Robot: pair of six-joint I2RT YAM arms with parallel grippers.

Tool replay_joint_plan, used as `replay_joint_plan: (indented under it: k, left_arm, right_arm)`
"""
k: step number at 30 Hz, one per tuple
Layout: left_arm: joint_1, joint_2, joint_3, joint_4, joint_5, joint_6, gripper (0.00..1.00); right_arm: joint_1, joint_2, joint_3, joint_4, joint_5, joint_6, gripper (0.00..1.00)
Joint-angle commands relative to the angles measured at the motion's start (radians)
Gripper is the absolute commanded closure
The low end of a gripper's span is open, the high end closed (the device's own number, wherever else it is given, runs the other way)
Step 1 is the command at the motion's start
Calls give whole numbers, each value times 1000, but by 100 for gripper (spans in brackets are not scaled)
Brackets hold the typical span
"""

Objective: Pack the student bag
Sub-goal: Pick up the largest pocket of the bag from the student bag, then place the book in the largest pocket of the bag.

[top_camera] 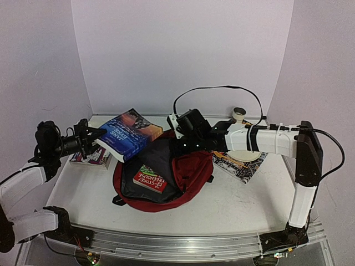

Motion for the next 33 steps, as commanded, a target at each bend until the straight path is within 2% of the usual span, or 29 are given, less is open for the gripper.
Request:
replay_joint_plan:
  k: [1, 13, 24, 26, 31, 33]
  left_arm:
    - [-1, -95, -7, 164, 78, -50, 100]
    - [-4, -220, -171, 155, 191, -169, 100]
    - [-16, -190, -279, 137, 150, -163, 100]
    - [-53, -154, -280, 135, 116, -141, 100]
    - [-293, -3, -227, 126, -39, -48, 100]
    - [-327, 58, -206, 126, -73, -19, 100]
  right_arm:
    - [-44, -67, 42, 32, 19, 2, 100]
    - [-89, -70, 133, 32, 36, 16, 100]
    - [-89, -73, 195, 68, -45, 13, 100]
    - [-90, -73, 194, 75, -73, 16, 100]
    - [-89, -70, 197, 94, -132, 28, 100]
    - [-89, -71, 198, 100, -153, 32, 100]
